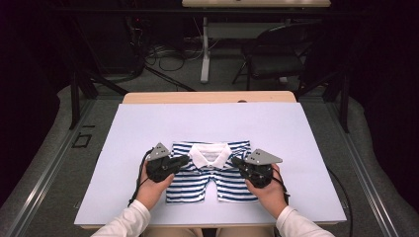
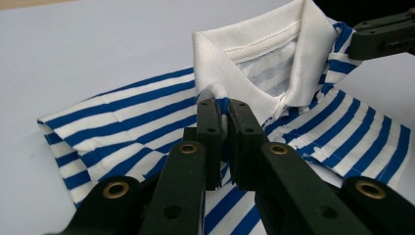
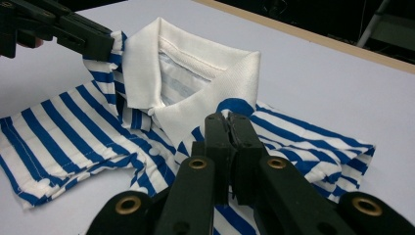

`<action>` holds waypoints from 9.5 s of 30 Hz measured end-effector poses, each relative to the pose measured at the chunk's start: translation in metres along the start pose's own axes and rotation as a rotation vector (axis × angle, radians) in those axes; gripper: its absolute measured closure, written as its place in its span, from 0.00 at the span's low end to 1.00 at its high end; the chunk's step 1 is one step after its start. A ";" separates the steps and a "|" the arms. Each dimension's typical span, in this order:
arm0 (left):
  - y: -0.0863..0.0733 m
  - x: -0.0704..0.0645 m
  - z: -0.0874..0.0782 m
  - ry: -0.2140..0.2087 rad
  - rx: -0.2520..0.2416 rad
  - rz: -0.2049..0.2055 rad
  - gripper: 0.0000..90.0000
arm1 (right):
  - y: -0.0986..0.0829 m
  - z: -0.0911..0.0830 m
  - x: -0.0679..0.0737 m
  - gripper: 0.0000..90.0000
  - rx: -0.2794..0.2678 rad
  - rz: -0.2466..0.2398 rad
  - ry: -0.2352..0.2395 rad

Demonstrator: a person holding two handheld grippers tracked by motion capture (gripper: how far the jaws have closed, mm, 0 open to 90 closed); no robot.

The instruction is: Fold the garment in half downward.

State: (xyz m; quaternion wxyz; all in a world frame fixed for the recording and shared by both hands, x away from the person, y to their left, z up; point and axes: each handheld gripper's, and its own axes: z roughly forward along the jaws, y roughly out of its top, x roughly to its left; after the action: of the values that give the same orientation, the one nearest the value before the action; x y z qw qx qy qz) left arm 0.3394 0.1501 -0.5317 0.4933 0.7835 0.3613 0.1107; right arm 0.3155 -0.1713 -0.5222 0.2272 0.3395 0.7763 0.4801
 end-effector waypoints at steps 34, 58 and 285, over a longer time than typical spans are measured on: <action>-0.039 -0.016 -0.010 -0.047 0.003 -0.039 0.91 | -0.038 -0.012 0.012 0.97 0.043 0.027 0.039; -0.047 -0.027 -0.022 -0.061 0.036 0.005 0.81 | -0.043 -0.026 0.018 0.88 0.049 0.041 0.065; 0.021 0.076 0.051 0.200 0.270 -0.120 0.91 | 0.003 0.037 -0.078 0.46 0.215 0.228 -0.104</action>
State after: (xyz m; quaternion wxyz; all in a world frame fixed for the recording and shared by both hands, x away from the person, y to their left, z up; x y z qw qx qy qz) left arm 0.4302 0.1611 -0.5527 0.3510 0.8047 0.4662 0.1093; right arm 0.3933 -0.2067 -0.5333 0.1733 0.4721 0.7669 0.3987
